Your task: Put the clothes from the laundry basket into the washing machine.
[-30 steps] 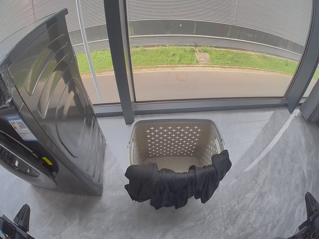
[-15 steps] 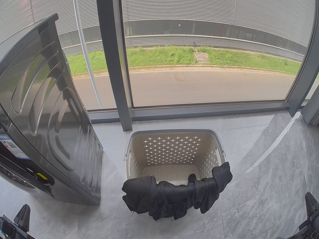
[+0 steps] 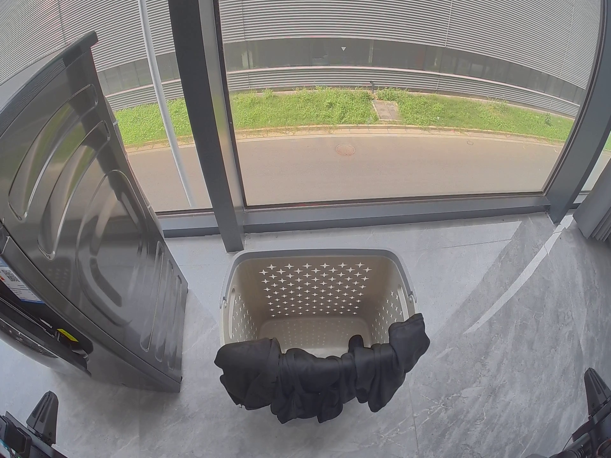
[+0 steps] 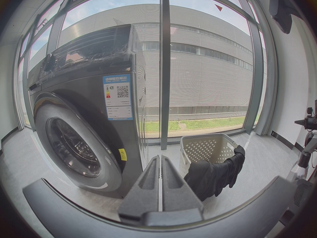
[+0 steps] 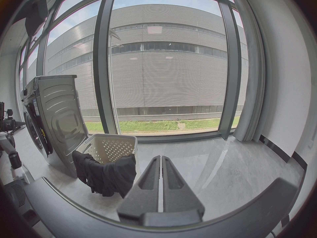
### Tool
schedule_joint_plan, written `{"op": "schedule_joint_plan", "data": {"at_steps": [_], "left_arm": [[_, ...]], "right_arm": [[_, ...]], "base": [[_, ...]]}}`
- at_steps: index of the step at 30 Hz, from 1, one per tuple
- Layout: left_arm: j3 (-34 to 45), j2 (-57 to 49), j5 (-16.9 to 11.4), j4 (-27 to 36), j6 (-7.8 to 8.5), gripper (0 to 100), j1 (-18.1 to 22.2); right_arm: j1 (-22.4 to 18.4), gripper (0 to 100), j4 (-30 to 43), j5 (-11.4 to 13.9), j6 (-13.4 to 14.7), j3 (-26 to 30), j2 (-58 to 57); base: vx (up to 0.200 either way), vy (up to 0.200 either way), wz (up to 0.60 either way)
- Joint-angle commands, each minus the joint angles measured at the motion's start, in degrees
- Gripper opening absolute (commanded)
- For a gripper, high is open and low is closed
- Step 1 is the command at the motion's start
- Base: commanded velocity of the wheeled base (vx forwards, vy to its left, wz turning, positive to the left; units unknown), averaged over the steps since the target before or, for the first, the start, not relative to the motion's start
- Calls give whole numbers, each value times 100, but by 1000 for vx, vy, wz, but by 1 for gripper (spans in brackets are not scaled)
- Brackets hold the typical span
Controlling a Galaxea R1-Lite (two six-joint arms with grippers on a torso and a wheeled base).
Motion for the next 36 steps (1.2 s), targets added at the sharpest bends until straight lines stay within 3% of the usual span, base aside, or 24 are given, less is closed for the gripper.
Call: {"op": "schedule_joint_plan", "data": {"at_steps": [1,10,19,28,36], "left_arm": [[101,-101,7,2,-6,0,6],[101,-101,7,2,-6,0,-3],[101,-101,-2,2,3,0,6],[101,-101,7,2,3,0,-3],[101,-101,-2,2,3,0,-3]], "right_arm": [[2,0,-2,0,-1,101,-104],[2,0,-2,0,-1,101,-104],[2,0,-2,0,-1,101,-104],[2,0,-2,0,-1,101,-104],[2,0,-2,0,-1,101,-104]], "base": [[0,0,0],[200,0,0],[0,0,0],[200,0,0],[0,0,0]]}}
